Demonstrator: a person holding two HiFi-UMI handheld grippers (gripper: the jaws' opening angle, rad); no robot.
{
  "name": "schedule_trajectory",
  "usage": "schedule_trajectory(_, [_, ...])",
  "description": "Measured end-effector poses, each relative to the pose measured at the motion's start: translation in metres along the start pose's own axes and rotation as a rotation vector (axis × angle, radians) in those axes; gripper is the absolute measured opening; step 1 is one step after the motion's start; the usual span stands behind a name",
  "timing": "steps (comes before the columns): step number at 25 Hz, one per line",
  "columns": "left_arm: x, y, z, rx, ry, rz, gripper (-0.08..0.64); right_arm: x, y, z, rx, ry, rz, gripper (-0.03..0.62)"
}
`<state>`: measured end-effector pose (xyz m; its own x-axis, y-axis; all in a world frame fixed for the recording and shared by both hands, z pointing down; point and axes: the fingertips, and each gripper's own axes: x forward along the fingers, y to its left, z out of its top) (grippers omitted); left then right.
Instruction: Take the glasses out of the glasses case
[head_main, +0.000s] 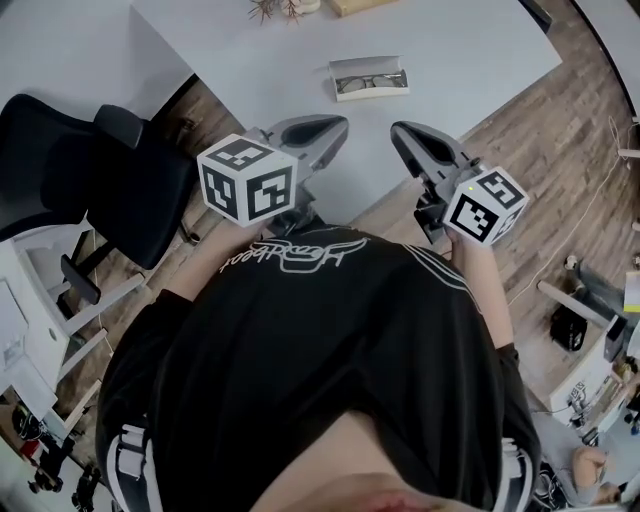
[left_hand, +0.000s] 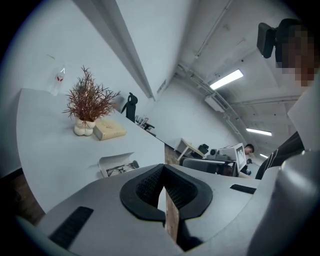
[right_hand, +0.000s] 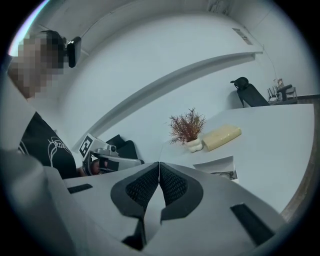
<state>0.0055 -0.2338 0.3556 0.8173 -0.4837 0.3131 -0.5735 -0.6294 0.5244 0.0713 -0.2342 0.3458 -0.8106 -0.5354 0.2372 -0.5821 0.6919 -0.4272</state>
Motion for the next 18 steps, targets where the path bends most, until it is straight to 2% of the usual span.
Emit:
schedule_trajectory(12, [0.023,0.060,0.001,-0.029,0.064,-0.009,0.006,0.051,-0.042,-0.025,-0.059,0.118,-0.031,0.011])
schedule_trajectory(18, [0.030,0.083,-0.005,-0.059,0.088,-0.006,0.008,0.072,-0.067,-0.040,-0.148,0.225,-0.066,0.012])
